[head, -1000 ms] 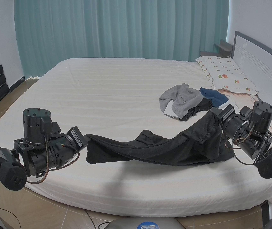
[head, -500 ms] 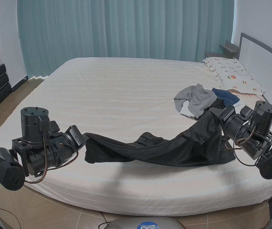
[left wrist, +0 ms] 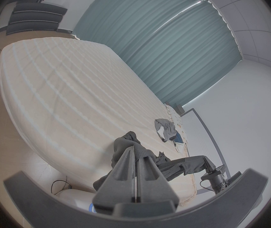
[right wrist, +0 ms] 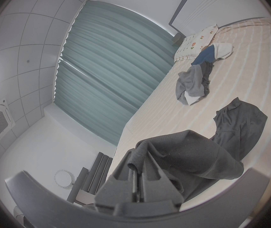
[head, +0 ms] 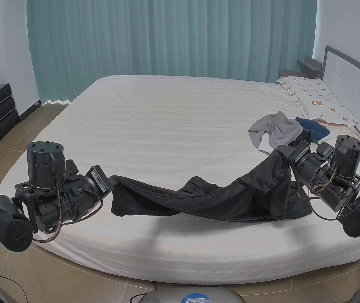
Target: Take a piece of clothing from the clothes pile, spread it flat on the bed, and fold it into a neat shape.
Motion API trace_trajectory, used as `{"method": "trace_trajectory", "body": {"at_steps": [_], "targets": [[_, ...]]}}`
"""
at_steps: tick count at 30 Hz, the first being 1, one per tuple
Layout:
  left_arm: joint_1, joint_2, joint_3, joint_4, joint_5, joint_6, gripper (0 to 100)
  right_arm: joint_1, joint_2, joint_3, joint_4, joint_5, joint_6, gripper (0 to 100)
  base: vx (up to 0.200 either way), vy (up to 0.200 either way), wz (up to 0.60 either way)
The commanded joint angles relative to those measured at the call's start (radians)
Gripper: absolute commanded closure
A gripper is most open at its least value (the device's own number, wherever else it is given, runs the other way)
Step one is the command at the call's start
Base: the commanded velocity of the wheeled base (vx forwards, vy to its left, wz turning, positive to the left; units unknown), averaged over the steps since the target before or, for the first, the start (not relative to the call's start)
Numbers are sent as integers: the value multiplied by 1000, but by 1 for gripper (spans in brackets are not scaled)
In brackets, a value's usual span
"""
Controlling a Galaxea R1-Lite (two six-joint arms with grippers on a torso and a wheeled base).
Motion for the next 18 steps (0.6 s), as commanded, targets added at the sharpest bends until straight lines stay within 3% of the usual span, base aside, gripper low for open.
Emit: {"method": "trace_trajectory", "body": {"at_steps": [1,18], "targets": [[3,1,-1,0,0,-1,100,1,1,0,-1,0,0,100,0,200,0],[17,-12,-8,1,0,1,100,1,-27,2,4,0,-2,100,0,200,0]]}}
